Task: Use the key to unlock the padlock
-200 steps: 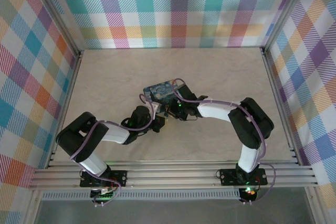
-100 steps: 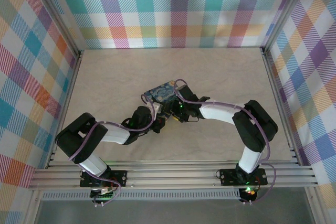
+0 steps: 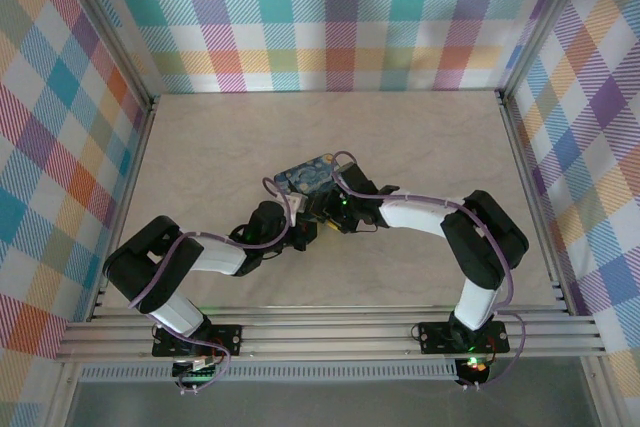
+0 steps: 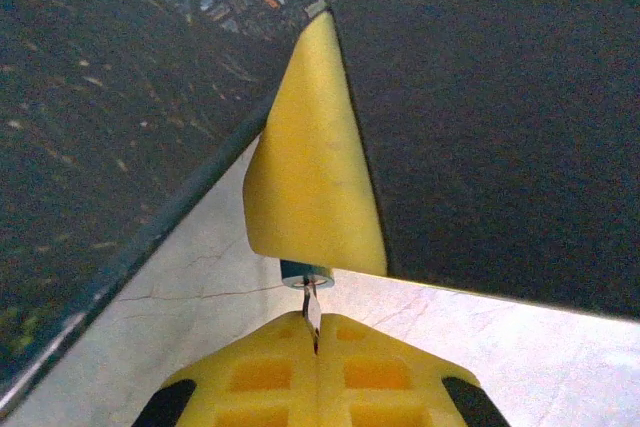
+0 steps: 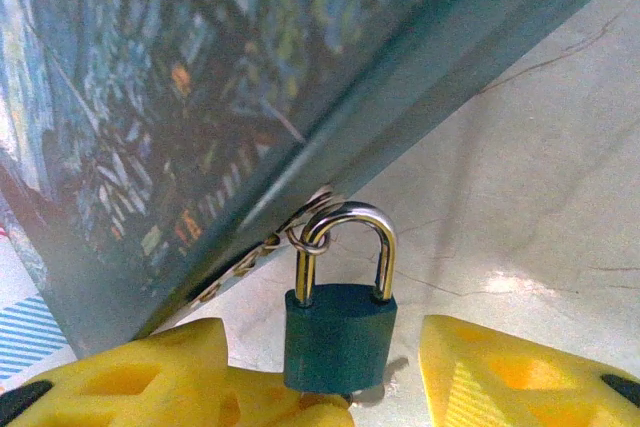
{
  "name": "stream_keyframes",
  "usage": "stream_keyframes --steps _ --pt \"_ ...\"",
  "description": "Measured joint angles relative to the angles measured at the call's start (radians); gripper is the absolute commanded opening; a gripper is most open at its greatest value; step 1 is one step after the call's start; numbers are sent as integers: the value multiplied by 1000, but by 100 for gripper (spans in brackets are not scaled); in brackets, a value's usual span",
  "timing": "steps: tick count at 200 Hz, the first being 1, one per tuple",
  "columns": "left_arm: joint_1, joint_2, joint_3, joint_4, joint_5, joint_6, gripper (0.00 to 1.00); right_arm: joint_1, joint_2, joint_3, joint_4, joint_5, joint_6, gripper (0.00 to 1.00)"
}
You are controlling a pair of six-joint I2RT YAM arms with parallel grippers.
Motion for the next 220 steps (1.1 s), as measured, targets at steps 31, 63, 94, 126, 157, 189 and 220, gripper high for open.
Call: stream_keyframes --steps 31,63,94,126,157,189,220 --pt "20 2 -6 23 48 -42 0 0 8 -10 24 -3 4 51" --pt "29 2 -6 27 67 -53 0 1 29 -10 41 -11 13 51" --pt "30 14 -6 43 76 -56 0 1 35 -10 46 -11 19 50" --pt "30 19 -6 45 82 -56 0 -2 35 -9 45 -12 19 47" --pt "31 25 -6 51 82 -56 0 -12 43 3 41 -22 18 39" --pt "31 41 -6 73 82 -56 0 -16 54 19 24 -26 8 24" --pt "31 49 -6 80 81 -50 0 -19 63 33 2 -30 -1 15"
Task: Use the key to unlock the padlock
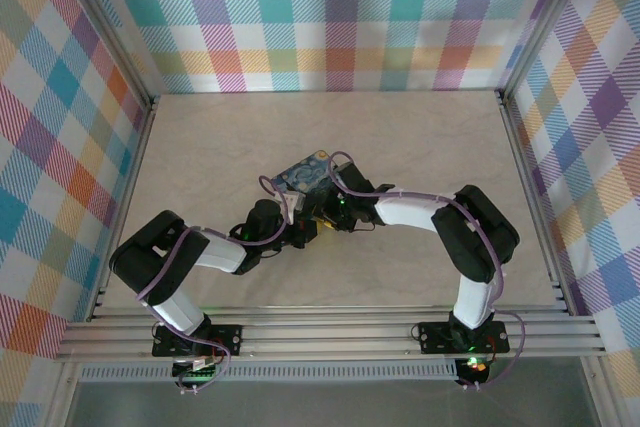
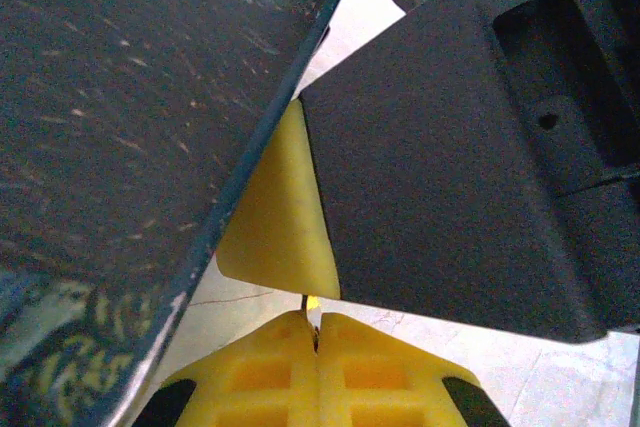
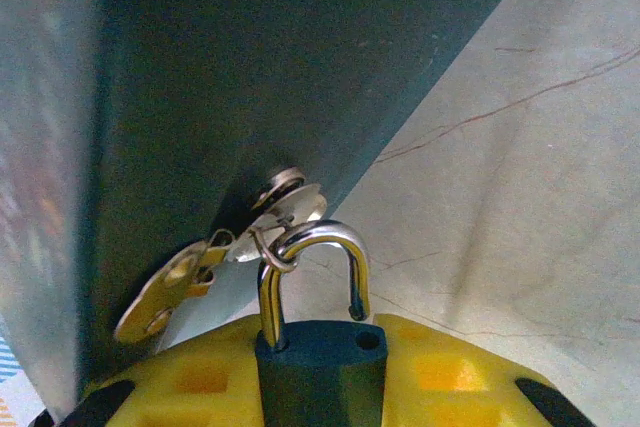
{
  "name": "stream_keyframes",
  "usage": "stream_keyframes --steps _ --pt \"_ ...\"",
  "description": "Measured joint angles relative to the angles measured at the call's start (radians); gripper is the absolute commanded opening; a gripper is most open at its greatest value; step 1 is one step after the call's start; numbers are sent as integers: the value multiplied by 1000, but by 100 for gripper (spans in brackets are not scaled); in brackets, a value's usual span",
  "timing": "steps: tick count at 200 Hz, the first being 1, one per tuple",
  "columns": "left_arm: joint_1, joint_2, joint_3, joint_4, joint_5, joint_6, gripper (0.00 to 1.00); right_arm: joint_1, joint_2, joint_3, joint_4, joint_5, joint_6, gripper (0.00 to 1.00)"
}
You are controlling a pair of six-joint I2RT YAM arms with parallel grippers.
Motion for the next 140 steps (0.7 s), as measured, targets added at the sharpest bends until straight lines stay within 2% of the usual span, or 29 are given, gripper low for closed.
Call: stream_keyframes --steps 20,39,63,81,92,103,123,140 --pt "0 0 0 0 -6 17 0 0 2 8 -13 0 0 9" --pt "-11 -8 0 -10 -32 54 0 0 7 24 -35 1 0 9" --pt "-55 -45 4 -64 -129 135 0 2 13 53 -83 1 0 11" --pt "-101 -70 15 -119 -225 203 0 11 16 74 -122 6 0 21" --pt "-130 -76 20 -137 -284 242 0 16 16 79 -136 8 0 33" --pt "-155 -80 22 -149 -338 277 0 19 16 80 -144 10 3 42" --pt "-167 -85 18 -170 -402 306 0 27 16 81 -162 8 16 52" --pt "-166 -99 5 -173 -418 305 0 32 16 80 -164 8 21 55"
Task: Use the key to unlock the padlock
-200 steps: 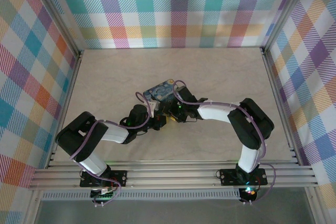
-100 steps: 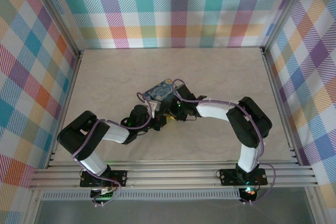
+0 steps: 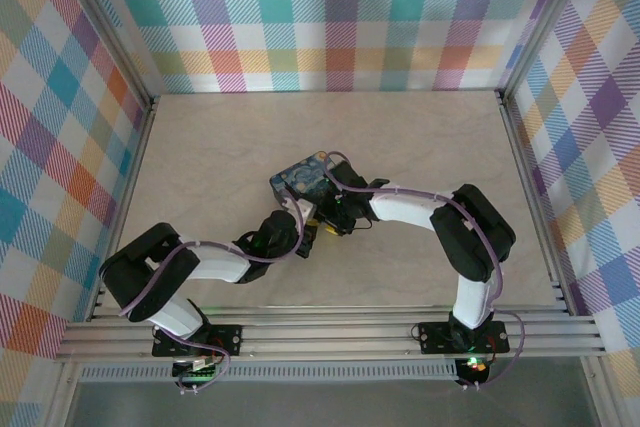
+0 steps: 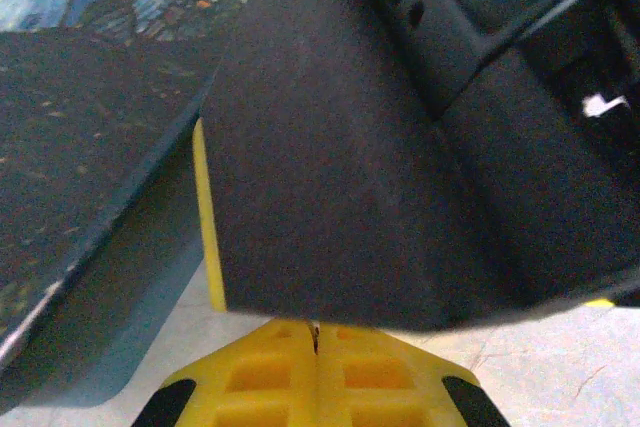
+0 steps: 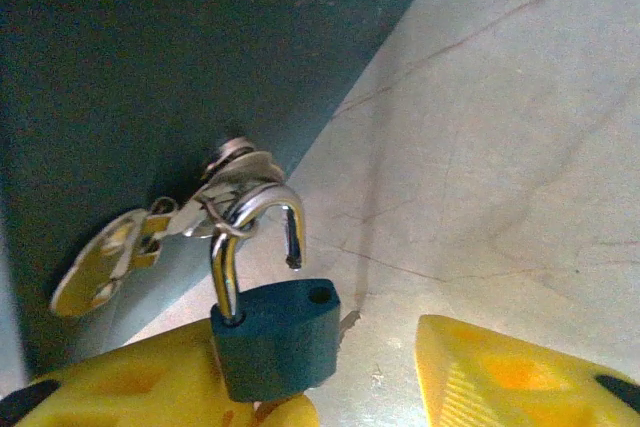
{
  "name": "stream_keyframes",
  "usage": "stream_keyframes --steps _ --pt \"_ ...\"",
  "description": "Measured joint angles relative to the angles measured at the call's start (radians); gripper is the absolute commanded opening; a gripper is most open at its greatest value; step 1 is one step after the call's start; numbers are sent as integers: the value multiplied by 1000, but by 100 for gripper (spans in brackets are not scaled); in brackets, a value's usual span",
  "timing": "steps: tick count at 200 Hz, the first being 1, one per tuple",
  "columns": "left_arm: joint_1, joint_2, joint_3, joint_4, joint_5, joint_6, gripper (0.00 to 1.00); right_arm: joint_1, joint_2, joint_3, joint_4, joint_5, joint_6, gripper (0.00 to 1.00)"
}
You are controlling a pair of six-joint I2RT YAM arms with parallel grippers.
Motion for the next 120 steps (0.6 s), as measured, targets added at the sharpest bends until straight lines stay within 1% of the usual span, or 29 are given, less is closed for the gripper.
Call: stream_keyframes --steps 27,78,106,120 --pt "24 -19 -27 2 39 -32 0 2 -32 -37 18 6 3 56" --pt "112 -19 -65 70 216 -170 0 2 -158 -187 149 45 32 55" --pt "136 -17 -66 93 298 -229 0 2 -184 -219 186 60 37 53" --pt "151 -17 -66 98 332 -254 0 2 -188 -223 204 64 41 50"
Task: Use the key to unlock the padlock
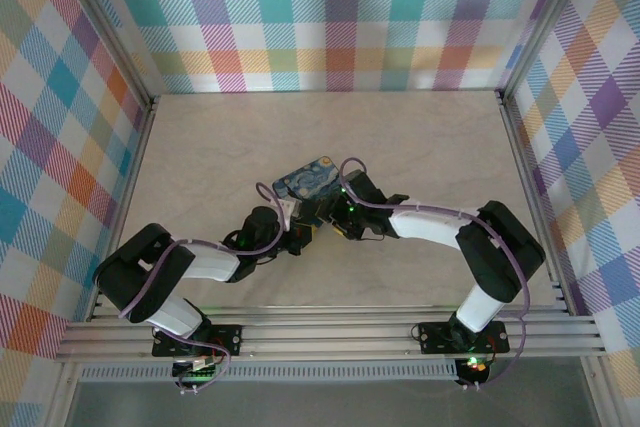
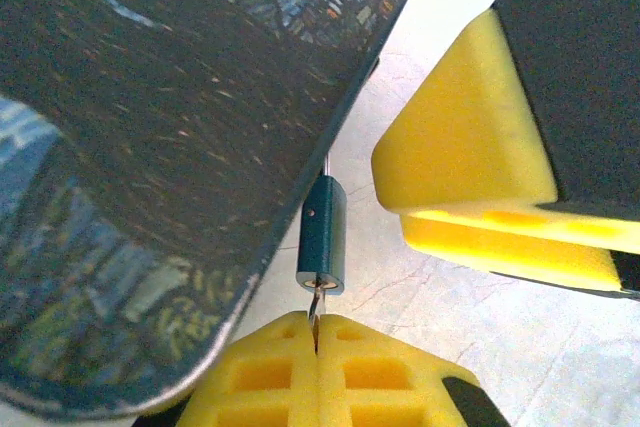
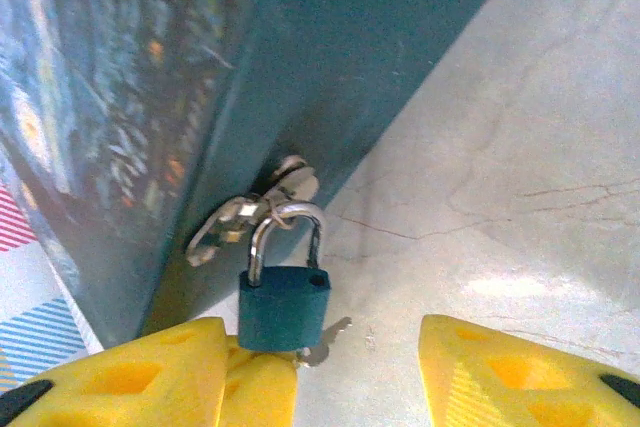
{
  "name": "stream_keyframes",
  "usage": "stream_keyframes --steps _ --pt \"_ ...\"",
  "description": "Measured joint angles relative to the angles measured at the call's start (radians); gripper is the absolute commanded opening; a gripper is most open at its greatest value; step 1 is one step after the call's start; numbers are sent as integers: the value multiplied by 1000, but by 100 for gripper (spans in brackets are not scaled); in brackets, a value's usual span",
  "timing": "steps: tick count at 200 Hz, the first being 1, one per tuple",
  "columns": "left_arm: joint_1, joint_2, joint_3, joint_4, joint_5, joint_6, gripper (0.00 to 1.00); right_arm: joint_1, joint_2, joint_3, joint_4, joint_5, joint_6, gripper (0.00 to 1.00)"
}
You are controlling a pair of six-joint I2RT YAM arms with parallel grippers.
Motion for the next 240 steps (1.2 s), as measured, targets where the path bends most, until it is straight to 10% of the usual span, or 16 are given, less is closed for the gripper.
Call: stream_keyframes --steps 113,240 --pt "148 158 3 203 327 -253 0 0 39 -102 286 -12 76 49" --pt "157 240 8 327 380 -357 0 -1 46 -144 371 -7 96 12"
